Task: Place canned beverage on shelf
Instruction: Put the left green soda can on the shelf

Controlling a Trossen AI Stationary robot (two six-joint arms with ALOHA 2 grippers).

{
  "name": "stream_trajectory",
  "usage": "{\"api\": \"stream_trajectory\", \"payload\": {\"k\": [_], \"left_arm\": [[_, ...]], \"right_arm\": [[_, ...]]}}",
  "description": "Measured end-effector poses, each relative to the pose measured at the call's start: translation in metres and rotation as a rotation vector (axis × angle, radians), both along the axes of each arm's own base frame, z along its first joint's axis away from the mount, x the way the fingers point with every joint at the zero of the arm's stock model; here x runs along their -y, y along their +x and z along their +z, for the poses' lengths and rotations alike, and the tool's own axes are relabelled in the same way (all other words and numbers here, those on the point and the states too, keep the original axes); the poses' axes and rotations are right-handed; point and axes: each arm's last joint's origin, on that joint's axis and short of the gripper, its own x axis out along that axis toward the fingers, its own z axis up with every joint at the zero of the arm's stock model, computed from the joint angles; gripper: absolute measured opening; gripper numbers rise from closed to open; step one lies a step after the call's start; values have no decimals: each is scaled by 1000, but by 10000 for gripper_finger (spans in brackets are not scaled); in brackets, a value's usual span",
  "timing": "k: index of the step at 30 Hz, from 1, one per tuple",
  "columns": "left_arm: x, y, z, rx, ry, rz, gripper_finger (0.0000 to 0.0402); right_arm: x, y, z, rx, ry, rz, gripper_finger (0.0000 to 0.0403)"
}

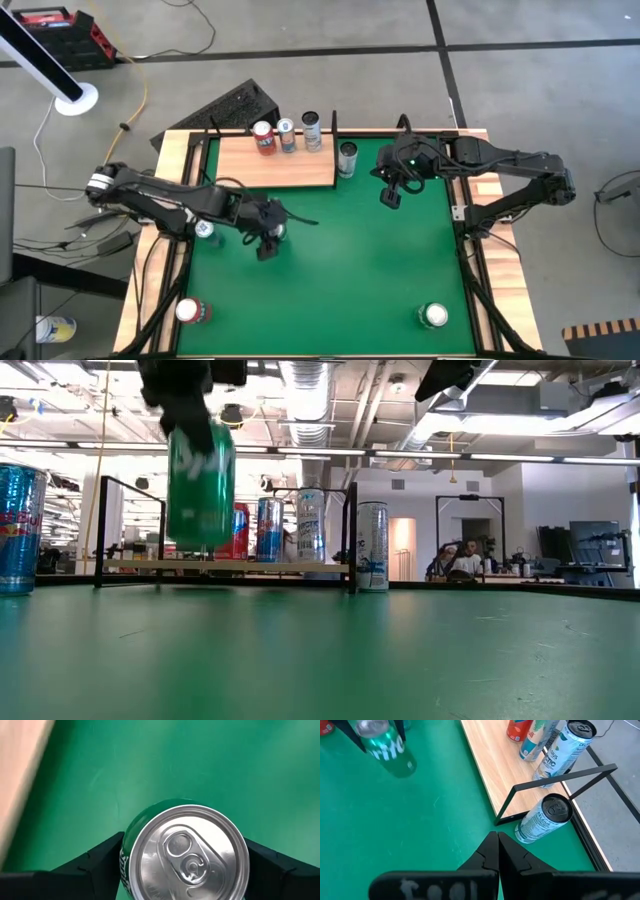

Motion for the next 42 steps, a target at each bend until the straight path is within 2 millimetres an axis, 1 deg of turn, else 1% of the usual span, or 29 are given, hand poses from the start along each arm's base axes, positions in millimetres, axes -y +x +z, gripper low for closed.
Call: {"api": "stream_trajectory", "payload": {"k": [3,5,7,9,13,17,23,26,32,38,42], "left_arm": [[-7,-3,28,-46,91,-78,290],[-16,-7,42,-72,179,-103,290],[-30,-12,50,-77,232,-101,290],[-46,-18,53,-70,221,-110,290],[-80,-39,49,-99,194,-74,290],[-116,-59,46,-78,196,-3,290],[-166,-78,26,-73,140,60,290],[-186,-87,17,-89,95,96,290],[-210,-97,7,-124,53,175,290],[-219,-100,4,-127,55,182,290],[-223,-100,3,-80,28,173,290]], "right_arm": [[0,0,0,0,-1,1,21],[0,0,0,-2,-8,5,21],[1,0,0,-6,-29,4,21],[1,2,-1,2,-61,6,21],[3,4,-6,-10,-89,20,21],[5,4,-5,-5,-94,15,21],[5,5,-4,7,-106,25,21],[5,5,-4,5,-107,29,21],[5,4,-5,-2,-106,29,21],[5,4,-6,-12,-104,30,21],[5,4,-6,-13,-103,34,21]]}}
